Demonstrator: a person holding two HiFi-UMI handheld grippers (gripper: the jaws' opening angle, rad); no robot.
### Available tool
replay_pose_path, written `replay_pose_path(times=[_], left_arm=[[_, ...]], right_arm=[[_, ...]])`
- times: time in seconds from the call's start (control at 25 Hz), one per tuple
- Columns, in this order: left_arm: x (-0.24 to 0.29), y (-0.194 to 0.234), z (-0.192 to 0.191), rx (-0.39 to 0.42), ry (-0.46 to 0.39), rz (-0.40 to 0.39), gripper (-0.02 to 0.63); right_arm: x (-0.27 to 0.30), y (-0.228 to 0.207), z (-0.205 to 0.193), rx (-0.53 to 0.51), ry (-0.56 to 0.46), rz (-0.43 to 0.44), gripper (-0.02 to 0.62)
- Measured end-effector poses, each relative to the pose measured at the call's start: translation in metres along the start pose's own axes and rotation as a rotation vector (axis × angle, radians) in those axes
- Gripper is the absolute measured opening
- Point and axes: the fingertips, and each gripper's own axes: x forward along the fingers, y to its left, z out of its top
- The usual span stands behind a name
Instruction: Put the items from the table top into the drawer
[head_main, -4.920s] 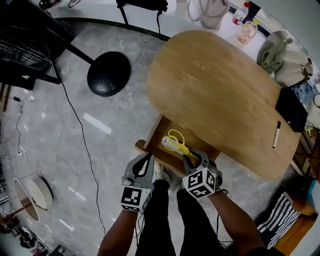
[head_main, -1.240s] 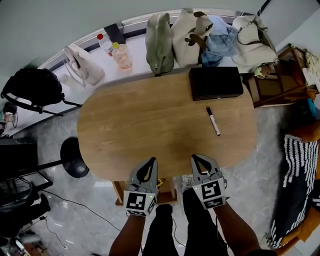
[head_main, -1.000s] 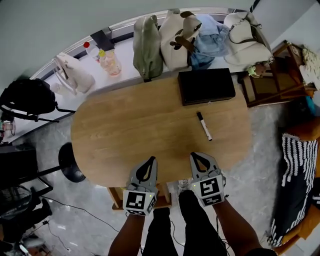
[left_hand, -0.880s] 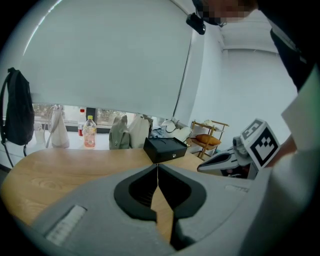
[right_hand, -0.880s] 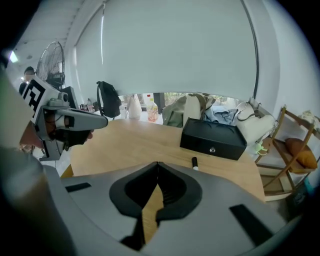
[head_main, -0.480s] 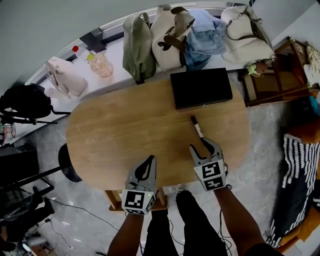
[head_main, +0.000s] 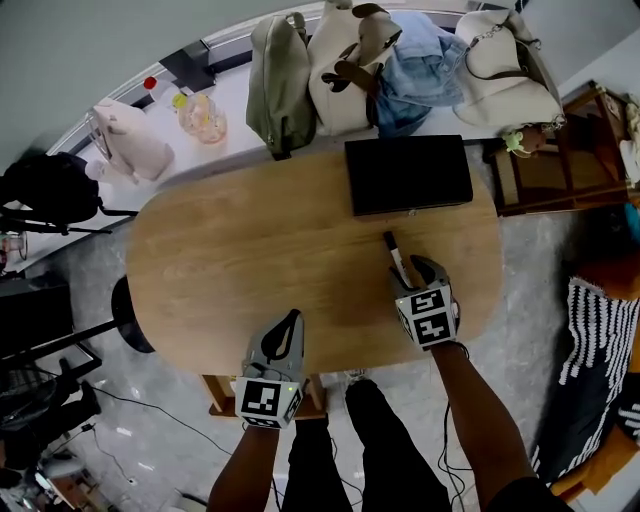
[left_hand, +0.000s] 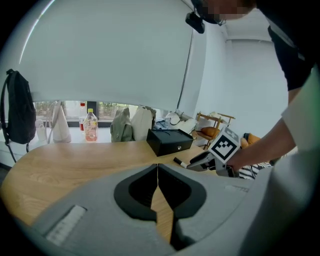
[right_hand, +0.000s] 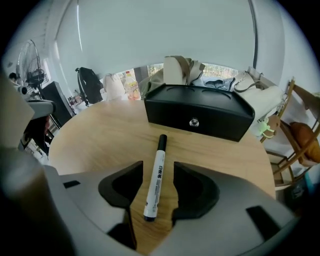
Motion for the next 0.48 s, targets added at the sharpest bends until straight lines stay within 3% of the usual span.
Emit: replay_pose_path(times=[0.28, 0.48], left_arm=[[-0.0004, -0.0003, 0.0014, -0.007, -0.008, 0.011, 0.018], [0.0002, 0.0002, 0.0035, -0.013, -0.02, 0.014, 0.018]], right_arm=[[0.011, 0.0062, -0.0056, -0.023, 0.056, 0.012, 0.172], [0.0115, 0.0052, -0.0046, -0.057, 0.072, -0.042, 0.063]])
